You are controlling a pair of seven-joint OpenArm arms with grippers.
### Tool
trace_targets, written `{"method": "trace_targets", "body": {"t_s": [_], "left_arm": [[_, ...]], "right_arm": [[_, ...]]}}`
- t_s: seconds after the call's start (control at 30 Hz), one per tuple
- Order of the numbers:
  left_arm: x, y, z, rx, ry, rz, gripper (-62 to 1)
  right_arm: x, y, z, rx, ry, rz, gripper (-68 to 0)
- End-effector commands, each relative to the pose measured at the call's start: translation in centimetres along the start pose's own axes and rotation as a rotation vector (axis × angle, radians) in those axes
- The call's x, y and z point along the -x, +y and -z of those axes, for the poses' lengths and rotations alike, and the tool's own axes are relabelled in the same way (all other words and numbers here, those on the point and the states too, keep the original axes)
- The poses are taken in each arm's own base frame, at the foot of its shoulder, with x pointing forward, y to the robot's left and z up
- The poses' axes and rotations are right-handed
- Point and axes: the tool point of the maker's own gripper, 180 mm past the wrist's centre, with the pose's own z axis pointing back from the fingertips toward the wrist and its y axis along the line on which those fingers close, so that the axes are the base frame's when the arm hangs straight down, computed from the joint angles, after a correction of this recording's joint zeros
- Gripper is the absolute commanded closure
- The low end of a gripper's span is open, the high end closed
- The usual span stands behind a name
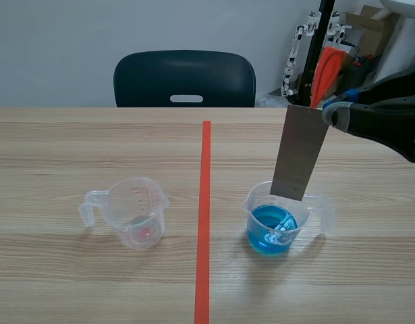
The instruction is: Do the redox reaction experiment. lower the plate into the blue solution
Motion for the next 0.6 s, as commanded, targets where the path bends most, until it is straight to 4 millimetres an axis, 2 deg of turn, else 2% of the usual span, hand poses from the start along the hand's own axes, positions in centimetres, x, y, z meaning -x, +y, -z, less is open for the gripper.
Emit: {"method": "trace_targets", "body": {"t_s": [0.0, 0.13, 0.27, 0.5, 0.57], "left_arm": [[-1.0, -0.5, 0.2, 0.009, -0.054, 0.002, -4.0], [-1.2, -2.4, 0.8, 0.033, -0.069, 0.066, -4.0], [-2.2, -3.8, 1.4, 0.062, -0.103, 0.095, -4.1], [-4.5, -4.3, 2.3, 0.086, -0.179, 0.113, -4.2], [-4.6, -4.4, 2.4, 0.087, -0.184, 0.114, -7.8]], "right_arm": [[-0.8, -0.7, 0.1, 0.015, -0.026, -0.014, -0.6], [-0.1, -0.8, 0.3, 0.014, -0.021, -0.011, -0.6], [0.2, -0.7, 0.5, 0.004, -0.023, 0.003, -0.6], [0.3, -0.5, 0.5, -0.003, -0.021, 0.004, -0.6], [0.4, -0.3, 0.5, -0.017, -0.016, 0.006, -0.6]]}}
